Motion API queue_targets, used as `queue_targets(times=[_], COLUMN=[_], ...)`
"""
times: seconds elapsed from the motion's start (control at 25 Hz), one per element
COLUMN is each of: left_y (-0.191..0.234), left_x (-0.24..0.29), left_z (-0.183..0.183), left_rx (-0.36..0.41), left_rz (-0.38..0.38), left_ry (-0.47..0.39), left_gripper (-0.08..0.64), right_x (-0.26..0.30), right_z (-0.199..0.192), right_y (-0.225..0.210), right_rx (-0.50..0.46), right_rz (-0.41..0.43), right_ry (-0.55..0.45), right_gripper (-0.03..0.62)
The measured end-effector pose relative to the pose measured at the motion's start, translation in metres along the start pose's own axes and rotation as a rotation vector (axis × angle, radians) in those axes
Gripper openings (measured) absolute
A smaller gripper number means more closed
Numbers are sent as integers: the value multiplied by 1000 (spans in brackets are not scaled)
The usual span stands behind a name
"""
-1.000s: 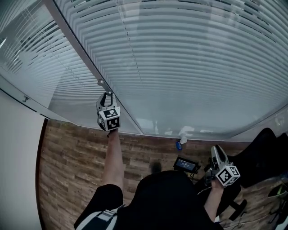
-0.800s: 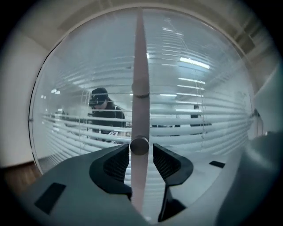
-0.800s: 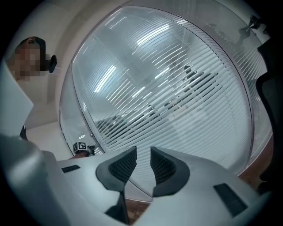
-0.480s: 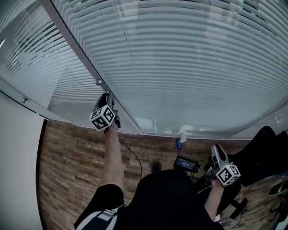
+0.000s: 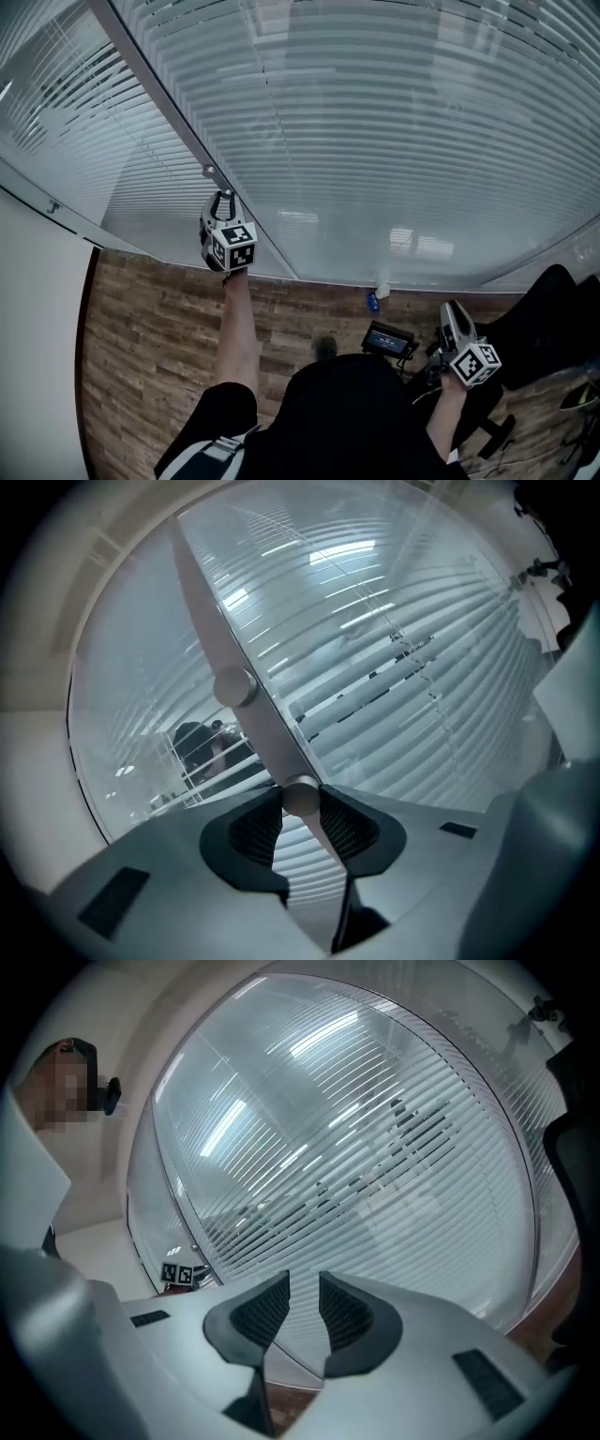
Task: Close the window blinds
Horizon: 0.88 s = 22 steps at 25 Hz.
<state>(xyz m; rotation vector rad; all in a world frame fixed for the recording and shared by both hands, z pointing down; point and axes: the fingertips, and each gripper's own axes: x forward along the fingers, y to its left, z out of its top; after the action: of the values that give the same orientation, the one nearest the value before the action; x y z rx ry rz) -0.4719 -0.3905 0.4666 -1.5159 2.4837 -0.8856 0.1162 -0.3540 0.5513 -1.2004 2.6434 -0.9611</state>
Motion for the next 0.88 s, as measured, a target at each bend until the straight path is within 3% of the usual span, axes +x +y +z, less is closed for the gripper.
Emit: queue_targets(times=[0.08,0.12,0.16,0.32,0.4,0.48,0.6,0.8,0.88], left_y=[0,0,0,4,9,11,10,4,3], left_x=[0,0,-2,-12,-10,-9,-9,-7,-5], left_z=[0,0,0,-2,-5,-5,-2,-1,-1], left_rx=[-22,-81,-179,-738,-888,-929,-845,-341,-200], left_rz=[-12,-31,-58,-189,-210,-216,-204,-81,-44], left_ry=[-2,-6,-12,-64,-76,-84,-76,3,17], left_gripper=[138,138,138,143,143,143,138,135,135], right_x=[1,0,-1,-3,-3,-5,-6,-5,-4], right_z=[-1,-1,-1,-1,-1,-2,-2,-2,-2], right_y=[1,1,1,2,1,0,1,2,2], right_rx=[0,-1,-1,0,-1,0,0,0,-4], right_rz=[3,5,5,1,1,-4,-4,-3,-2], right_ry=[0,-1,-2,-4,-4,-2,-4,-2,-1], right_gripper=[101,101,101,101,101,101,101,101,101])
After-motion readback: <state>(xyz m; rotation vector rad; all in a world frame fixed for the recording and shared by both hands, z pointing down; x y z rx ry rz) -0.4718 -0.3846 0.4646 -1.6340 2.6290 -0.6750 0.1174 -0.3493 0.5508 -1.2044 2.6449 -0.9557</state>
